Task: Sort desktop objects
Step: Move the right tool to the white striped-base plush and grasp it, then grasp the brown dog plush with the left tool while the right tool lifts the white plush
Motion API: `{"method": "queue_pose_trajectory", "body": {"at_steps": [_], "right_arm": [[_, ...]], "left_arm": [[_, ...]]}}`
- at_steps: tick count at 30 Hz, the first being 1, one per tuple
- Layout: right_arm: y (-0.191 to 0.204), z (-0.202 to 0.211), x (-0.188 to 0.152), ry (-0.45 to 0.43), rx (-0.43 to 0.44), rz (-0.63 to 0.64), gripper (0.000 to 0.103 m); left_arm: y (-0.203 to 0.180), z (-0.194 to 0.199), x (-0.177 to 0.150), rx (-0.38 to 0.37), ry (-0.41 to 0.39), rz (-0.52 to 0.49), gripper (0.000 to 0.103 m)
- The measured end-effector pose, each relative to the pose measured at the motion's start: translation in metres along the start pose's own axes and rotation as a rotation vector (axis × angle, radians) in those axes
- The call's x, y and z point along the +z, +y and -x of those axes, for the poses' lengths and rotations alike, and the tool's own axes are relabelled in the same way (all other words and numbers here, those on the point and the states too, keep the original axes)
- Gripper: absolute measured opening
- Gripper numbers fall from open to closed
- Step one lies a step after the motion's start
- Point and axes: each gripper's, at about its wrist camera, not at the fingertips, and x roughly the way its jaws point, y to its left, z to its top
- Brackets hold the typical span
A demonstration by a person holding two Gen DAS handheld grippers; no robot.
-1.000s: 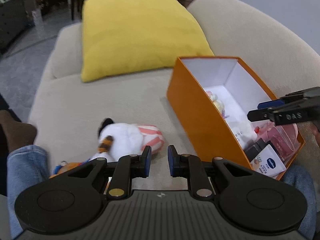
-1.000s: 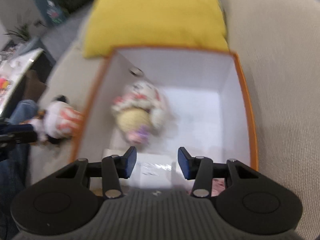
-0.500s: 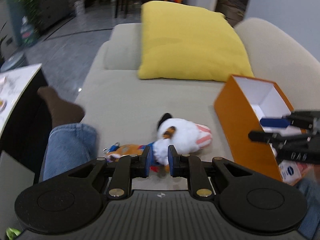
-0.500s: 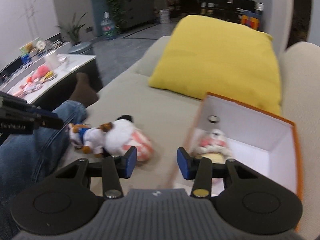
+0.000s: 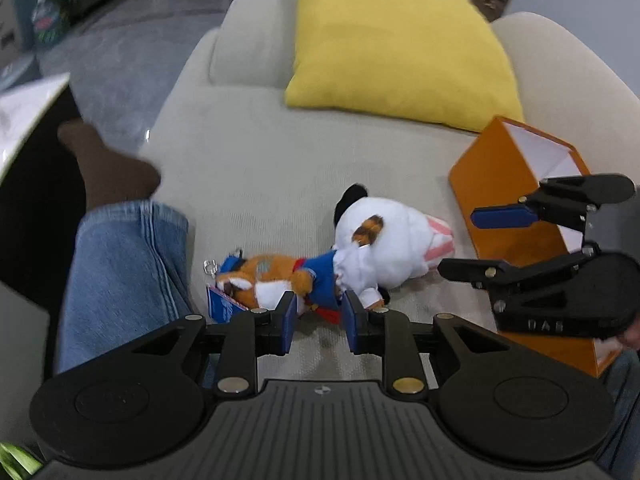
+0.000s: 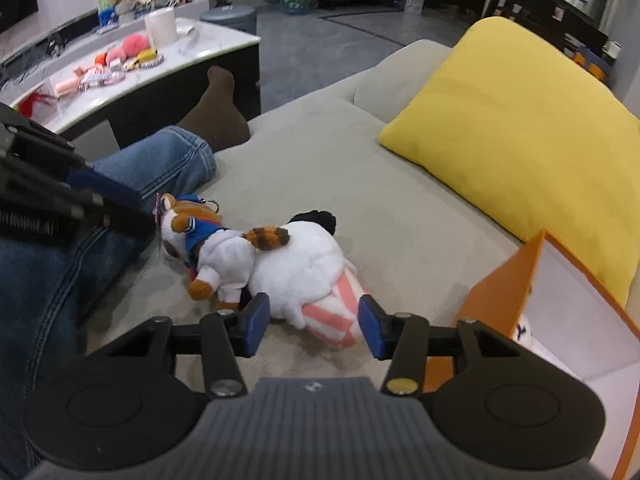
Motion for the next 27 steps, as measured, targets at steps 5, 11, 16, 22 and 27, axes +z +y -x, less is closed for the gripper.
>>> {"method": "queue_pose_trajectory", "body": {"at_steps": [5, 11, 16, 22, 27], "right_arm": [[0.01, -0.024, 0.004, 0.041, -0.004, 0.088, 0.056], [0.012, -0.051, 0.007, 0.089, -0.031, 0.117, 0.066], [0.017, -0.068, 0.01, 0.109, -0.089, 0.165, 0.074], [0.008, -0.085, 0.015, 0.146, -0.157, 0.123, 0.074], [-0.017, -0.08, 0.017, 0.155, -0.119, -0.082, 0.064]], "left_arm": [[0.016, -0.029, 0.003, -0.006, 0.06, 0.172, 0.03], [0.032, -0.046, 0.014, -0.035, 0.04, 0.328, 0.034], [0.035, -0.051, 0.029, -0.021, -0.002, 0.379, 0.037], [0.029, -0.064, 0.049, 0.003, -0.027, 0.399, 0.045], [0.019, -0.076, 0.058, 0.019, -0.03, 0.307, 0.045]]}}
